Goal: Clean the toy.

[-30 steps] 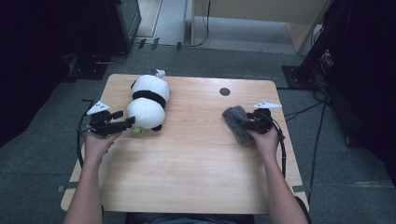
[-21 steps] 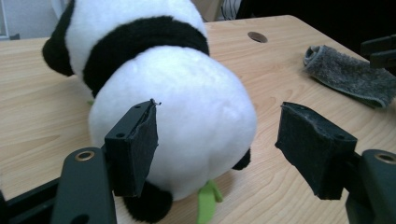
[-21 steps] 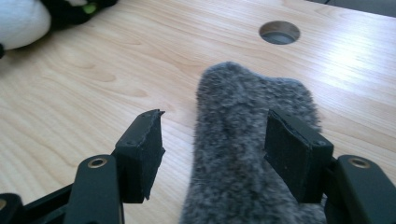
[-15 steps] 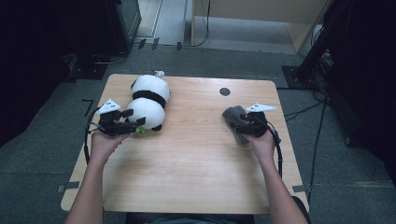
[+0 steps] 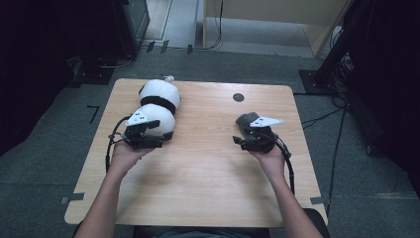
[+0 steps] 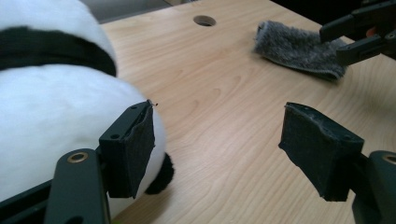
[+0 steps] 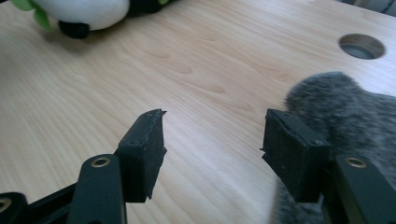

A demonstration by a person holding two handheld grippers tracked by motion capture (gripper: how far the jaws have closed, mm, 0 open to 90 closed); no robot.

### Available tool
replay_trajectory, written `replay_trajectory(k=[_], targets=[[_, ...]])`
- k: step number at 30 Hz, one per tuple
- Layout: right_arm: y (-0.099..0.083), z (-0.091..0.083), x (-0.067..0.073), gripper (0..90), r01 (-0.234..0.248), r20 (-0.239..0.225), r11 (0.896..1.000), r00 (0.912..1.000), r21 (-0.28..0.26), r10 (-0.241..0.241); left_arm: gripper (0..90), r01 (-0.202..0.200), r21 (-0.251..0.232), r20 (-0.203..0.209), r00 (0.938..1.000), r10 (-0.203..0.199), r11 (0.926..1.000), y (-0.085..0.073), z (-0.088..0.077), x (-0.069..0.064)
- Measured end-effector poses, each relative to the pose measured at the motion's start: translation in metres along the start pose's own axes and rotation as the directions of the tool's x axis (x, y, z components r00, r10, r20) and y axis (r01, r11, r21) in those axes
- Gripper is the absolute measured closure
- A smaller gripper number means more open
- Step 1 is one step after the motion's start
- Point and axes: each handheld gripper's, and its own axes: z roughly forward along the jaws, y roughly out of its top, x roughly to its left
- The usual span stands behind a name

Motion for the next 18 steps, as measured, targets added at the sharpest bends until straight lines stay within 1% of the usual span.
replay_trajectory(k=[2, 4, 6, 7, 9, 11, 14, 16, 18], targets=[[-0.001, 0.003, 0.007, 39.0, 0.013, -0.015, 1.000, 0.9998, -0.004, -0.013, 25.7, -0.005, 0.004, 0.015, 0.9999, 0.005, 1.0000, 0.000, 0.006, -0.006], [-0.001, 0.006, 0.013, 39.0, 0.026, -0.025, 1.000, 0.9994, 0.009, -0.026, 25.8, -0.018, 0.016, 0.021, 0.9996, 0.018, 0.9997, -0.001, 0.013, -0.012], [-0.003, 0.010, 0.019, 39.3, 0.039, -0.039, 0.999, 0.9985, 0.020, -0.038, 26.2, -0.021, 0.024, 0.030, 0.9993, 0.020, 0.9995, -0.002, 0.020, -0.018], [-0.003, 0.011, 0.021, 39.6, 0.054, -0.042, 0.998, 0.9977, 0.029, -0.053, 26.2, -0.026, 0.025, 0.035, 0.9991, 0.025, 0.9993, -0.003, 0.023, -0.021], [-0.003, 0.013, 0.026, 39.9, 0.062, -0.047, 0.997, 0.9971, 0.038, -0.060, 26.2, -0.028, 0.027, 0.048, 0.9985, 0.026, 0.9993, -0.004, 0.029, -0.026], [-0.004, 0.014, 0.027, 40.0, 0.051, -0.054, 0.998, 0.9973, 0.035, -0.049, 26.2, -0.024, 0.031, 0.062, 0.9978, 0.023, 0.9992, -0.006, 0.035, -0.030], [-0.008, 0.016, 0.029, 40.2, 0.034, -0.062, 0.999, 0.9975, 0.019, -0.033, 26.2, -0.018, 0.044, 0.061, 0.9980, 0.015, 0.9989, -0.009, 0.045, -0.035], [-0.010, 0.018, 0.031, 40.3, 0.019, -0.071, 1.000, 0.9973, 0.019, -0.018, 26.1, -0.019, 0.062, 0.064, 0.9978, 0.015, 0.9979, -0.011, 0.051, -0.038], [-0.013, 0.020, 0.033, 40.3, 0.018, -0.071, 1.000, 0.9973, 0.023, -0.016, 26.0, -0.023, 0.080, 0.071, 0.9973, 0.017, 0.9965, -0.013, 0.057, -0.041]])
